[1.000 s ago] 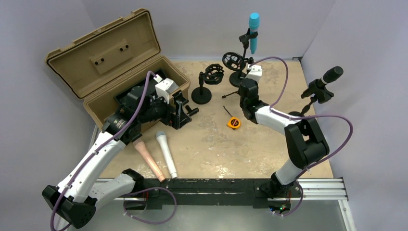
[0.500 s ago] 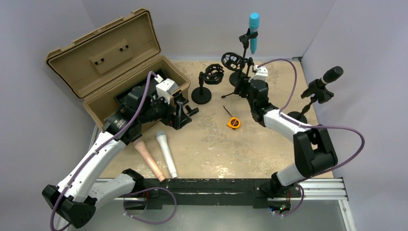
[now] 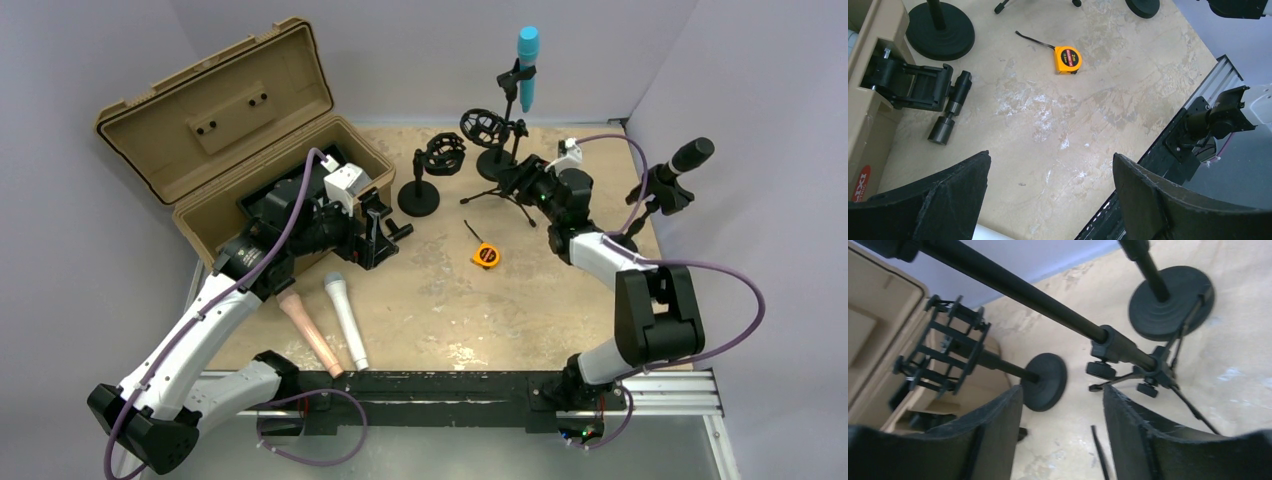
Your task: Remove the microphone from the stand
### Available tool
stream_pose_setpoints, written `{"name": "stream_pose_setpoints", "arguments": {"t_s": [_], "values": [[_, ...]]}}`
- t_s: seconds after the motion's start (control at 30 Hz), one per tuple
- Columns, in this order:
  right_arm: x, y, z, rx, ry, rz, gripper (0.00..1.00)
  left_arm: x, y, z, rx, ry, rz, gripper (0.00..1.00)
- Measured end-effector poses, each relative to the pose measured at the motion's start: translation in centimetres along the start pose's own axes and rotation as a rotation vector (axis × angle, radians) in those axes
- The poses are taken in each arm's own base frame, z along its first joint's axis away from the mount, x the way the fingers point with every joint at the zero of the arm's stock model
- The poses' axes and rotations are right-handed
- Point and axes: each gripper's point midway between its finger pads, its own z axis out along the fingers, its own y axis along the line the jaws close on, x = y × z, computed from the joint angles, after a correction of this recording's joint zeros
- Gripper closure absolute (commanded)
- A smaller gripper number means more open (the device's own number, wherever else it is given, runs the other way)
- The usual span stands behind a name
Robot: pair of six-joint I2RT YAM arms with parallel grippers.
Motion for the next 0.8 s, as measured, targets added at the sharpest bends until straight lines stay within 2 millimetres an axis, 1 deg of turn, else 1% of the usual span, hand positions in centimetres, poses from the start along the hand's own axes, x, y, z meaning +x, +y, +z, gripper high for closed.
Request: {"name": "stream_pose_setpoints", "arguments": {"t_s": [0.1,0.17,0.37,0.5,0.67,0.8], "values": [[0.0,0.7,0.2,-0.057,0.002,0.076,0.51,0.0,0.0,0.0,0.000,0.000,0.000,0.11],[0.3,0.7,0.3,-0.075,0.007,0.123,0.51,0.0,0.0,0.0,0.000,0.000,0.000,0.11],[1.9,-0.4,0.9,-0.059,0.046,0.246,0.49,0.0,0.0,0.0,0.000,0.001,0.000,0.11],[1.7,-0.4,1.0,-0.051,0.033,0.276,0.50,0.0,-0.1,0.0,0.003,0.002,0.001,0.11],[1.2,-1.0,1.5,-0.019,0.009,0.279,0.51,0.1,-0.2,0.0,0.004,0.002,0.002,0.11],[0.6,-1.8,2.1,0.025,-0.014,0.269,0.55,0.1,-0.2,0.0,0.004,0.002,0.002,0.11]]}}
